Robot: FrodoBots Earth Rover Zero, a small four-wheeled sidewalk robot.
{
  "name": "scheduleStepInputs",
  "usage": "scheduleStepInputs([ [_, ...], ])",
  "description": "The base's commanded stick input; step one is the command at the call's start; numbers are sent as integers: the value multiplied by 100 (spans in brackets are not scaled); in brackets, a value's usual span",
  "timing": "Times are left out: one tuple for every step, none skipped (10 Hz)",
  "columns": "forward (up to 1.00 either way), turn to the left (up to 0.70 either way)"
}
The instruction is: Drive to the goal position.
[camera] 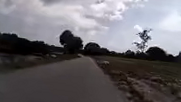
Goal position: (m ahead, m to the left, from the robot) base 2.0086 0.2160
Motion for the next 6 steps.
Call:
scheduleStepInputs([
  [83, 0],
  [83, 0],
  [83, 0],
  [83, 4],
  [83, 17],
  [83, 29],
])
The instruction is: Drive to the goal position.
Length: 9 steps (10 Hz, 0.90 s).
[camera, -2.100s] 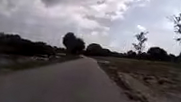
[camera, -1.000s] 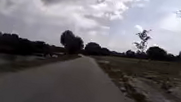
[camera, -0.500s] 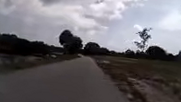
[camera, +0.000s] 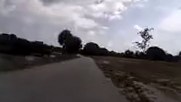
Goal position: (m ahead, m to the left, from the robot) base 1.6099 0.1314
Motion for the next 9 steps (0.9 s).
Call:
scheduleStepInputs([
  [83, 30],
  [83, 27],
  [83, 25],
  [83, 17],
  [83, 9],
  [83, 1],
  [83, 15],
  [83, 0],
  [83, 0],
])
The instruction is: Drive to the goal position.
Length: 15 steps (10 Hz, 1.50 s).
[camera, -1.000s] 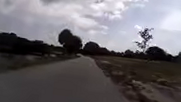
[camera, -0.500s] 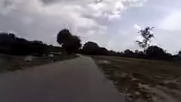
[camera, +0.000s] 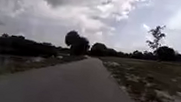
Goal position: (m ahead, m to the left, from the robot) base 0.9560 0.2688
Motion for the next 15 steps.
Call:
scheduleStepInputs([
  [83, 0],
  [76, 0],
  [68, 0],
  [59, 0],
  [51, 0],
  [42, 0],
  [34, 0],
  [25, 0],
  [17, 0],
  [8, 0],
  [0, 0],
  [0, 0],
  [0, 0],
  [0, 0],
  [0, 0],
])
